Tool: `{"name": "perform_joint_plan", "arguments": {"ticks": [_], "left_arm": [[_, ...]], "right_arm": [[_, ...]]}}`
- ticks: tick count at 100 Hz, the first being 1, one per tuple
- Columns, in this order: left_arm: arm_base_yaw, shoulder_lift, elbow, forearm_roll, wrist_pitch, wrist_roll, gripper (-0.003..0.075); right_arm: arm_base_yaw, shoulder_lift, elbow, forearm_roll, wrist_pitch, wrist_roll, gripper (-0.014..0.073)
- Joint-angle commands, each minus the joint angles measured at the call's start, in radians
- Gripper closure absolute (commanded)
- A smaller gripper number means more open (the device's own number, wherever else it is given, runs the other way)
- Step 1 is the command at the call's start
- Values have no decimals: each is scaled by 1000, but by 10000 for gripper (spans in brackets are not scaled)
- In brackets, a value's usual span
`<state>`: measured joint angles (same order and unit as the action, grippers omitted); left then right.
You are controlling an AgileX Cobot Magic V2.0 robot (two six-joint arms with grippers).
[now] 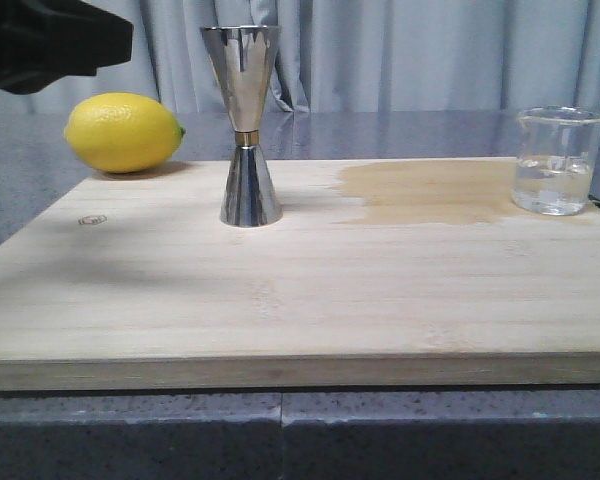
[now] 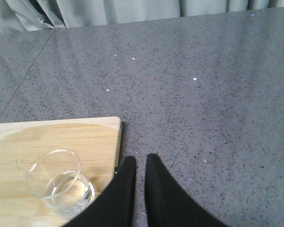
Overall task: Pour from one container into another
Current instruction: 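Move the left gripper toward the steel jigger, opening around its waist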
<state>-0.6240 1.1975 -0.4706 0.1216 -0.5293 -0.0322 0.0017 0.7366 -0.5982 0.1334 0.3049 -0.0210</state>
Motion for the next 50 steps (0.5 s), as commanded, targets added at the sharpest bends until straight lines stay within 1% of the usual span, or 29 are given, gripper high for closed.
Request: {"name": "perform_joint_plan", "arguments": {"ticks": [1, 13, 23, 27, 30, 37, 50], "left_arm": [[65, -18, 0, 205, -102, -197, 737], [183, -18, 34, 487, -200, -446, 737], [293, -18, 38, 748, -348, -632, 737], [341, -18, 38, 819, -405, -690, 737], [372, -18, 38, 878, -451, -721, 737], [442, -18, 38, 976, -507, -778, 738], [542, 2, 38, 1101, -624, -837, 738]], "right_arm": [[3, 1, -29, -13, -80, -5, 568], [3, 1, -29, -14, -80, -5, 568], [3, 1, -29, -14, -87, -5, 568], [3, 1, -29, -14, -89, -5, 568], [3, 1, -29, -14, -96, -5, 568], [3, 1, -29, -14, -105, -5, 568], [3, 1, -29, -14, -119, -5, 568]]}}
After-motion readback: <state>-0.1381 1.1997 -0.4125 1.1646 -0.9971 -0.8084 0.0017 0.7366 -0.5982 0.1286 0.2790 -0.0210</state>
